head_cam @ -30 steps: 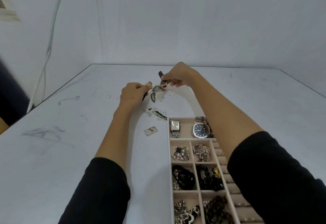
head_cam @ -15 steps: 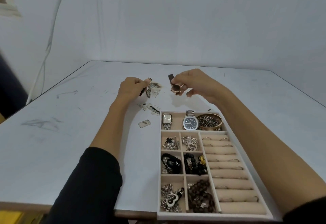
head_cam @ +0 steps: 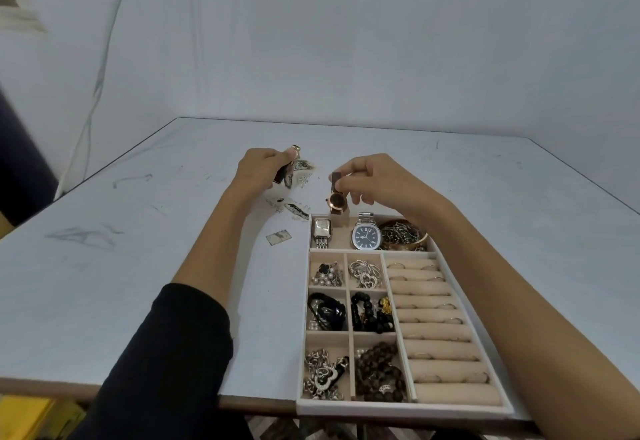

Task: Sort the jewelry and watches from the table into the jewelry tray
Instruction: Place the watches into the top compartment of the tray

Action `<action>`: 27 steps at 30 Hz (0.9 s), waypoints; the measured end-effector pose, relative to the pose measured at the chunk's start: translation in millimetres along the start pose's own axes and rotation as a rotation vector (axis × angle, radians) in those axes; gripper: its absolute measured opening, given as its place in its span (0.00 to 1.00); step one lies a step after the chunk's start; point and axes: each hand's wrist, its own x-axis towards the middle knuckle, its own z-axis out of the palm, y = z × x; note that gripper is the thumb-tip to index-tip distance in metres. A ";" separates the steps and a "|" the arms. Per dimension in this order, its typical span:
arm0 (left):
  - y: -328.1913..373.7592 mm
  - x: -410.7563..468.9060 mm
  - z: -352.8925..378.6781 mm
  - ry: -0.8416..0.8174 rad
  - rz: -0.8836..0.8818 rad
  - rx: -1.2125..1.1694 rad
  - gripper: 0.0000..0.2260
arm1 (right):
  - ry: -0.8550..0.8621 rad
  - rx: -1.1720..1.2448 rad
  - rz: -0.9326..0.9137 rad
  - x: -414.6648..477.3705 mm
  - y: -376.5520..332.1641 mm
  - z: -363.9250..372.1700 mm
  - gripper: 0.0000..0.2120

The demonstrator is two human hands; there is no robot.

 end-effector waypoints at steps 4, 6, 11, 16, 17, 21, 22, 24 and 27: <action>1.6 -0.9 6.8 0.008 -0.048 -0.077 0.17 | 0.006 -0.047 -0.019 -2.9 1.1 -0.9 0.10; 3.1 -2.0 9.2 -0.013 -0.062 -0.096 0.15 | -0.022 -0.075 -0.038 -5.3 0.5 -1.9 0.10; 3.1 -3.5 9.1 -0.024 -0.105 -0.092 0.12 | -0.056 -0.131 -0.051 -6.8 -0.3 -2.5 0.08; 3.8 -7.0 9.4 -0.048 -0.104 -0.039 0.13 | -0.037 -0.118 -0.057 -8.0 -4.1 0.9 0.09; 4.4 -7.8 9.6 -0.053 -0.103 -0.028 0.13 | -0.038 -0.135 -0.050 -8.1 -3.7 2.0 0.09; 7.2 -13.0 8.3 -0.088 -0.115 -0.013 0.13 | -0.052 -0.187 -0.030 -8.3 -2.0 5.8 0.09; 7.8 -14.8 7.6 -0.100 -0.117 -0.019 0.13 | -0.050 -0.196 -0.030 -8.4 -2.4 6.4 0.09; 8.8 -17.9 6.4 -0.114 -0.117 -0.026 0.13 | -0.063 -0.226 -0.021 -8.6 -3.6 6.7 0.08; 9.8 -20.8 4.3 -0.117 -0.109 -0.036 0.14 | -0.140 -0.236 0.006 -10.7 -5.6 6.2 0.07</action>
